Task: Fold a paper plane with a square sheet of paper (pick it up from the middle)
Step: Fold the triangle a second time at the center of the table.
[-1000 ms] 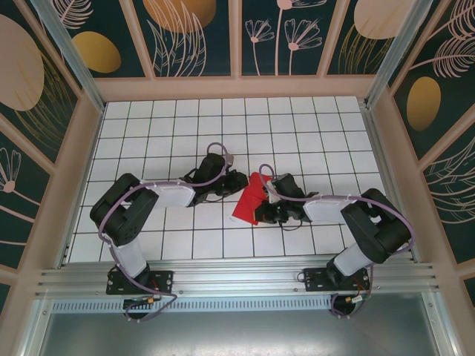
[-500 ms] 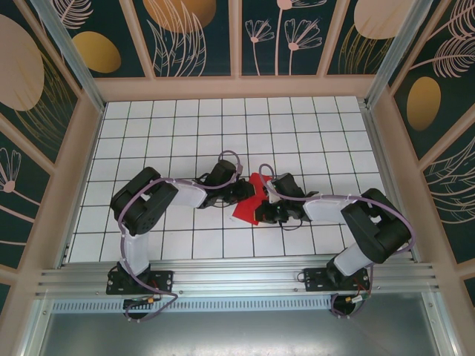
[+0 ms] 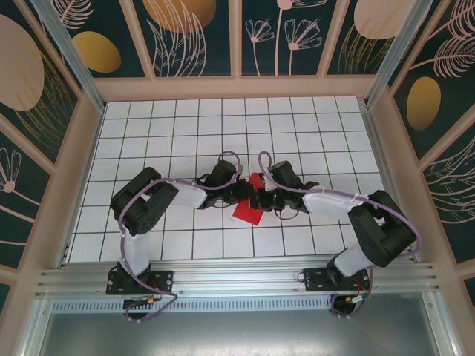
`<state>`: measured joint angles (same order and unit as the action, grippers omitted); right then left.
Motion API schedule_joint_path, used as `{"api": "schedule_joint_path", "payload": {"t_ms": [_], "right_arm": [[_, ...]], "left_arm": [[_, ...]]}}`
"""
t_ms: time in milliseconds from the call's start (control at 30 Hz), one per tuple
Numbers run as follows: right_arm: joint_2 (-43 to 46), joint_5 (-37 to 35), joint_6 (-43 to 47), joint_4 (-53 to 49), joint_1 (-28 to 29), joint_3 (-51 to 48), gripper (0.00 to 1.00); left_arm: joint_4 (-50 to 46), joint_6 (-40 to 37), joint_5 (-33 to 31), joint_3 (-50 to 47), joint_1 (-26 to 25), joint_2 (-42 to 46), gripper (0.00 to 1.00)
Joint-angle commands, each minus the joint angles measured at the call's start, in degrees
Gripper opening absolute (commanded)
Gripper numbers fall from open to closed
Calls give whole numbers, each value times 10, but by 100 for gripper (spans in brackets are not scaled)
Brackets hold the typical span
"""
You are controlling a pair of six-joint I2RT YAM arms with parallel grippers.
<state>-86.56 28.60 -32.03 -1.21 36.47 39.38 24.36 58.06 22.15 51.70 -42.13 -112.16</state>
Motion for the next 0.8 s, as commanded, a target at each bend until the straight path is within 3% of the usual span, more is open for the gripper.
{"api": "schedule_joint_path", "payload": {"t_ms": [0, 233, 433, 767], "right_arm": [[-29, 3, -11, 8, 2, 9, 3], [-73, -9, -12, 17, 4, 5, 3], [-76, -50, 6, -38, 5, -8, 3], [-11, 7, 18, -48, 18, -45, 4]], "left_arm": [[-19, -14, -13, -5, -1, -12, 16], [-19, -14, -10, -4, 0, -13, 16], [-28, -16, -15, -3, 0, -17, 16], [-48, -23, -28, 0, -1, -17, 15]]}}
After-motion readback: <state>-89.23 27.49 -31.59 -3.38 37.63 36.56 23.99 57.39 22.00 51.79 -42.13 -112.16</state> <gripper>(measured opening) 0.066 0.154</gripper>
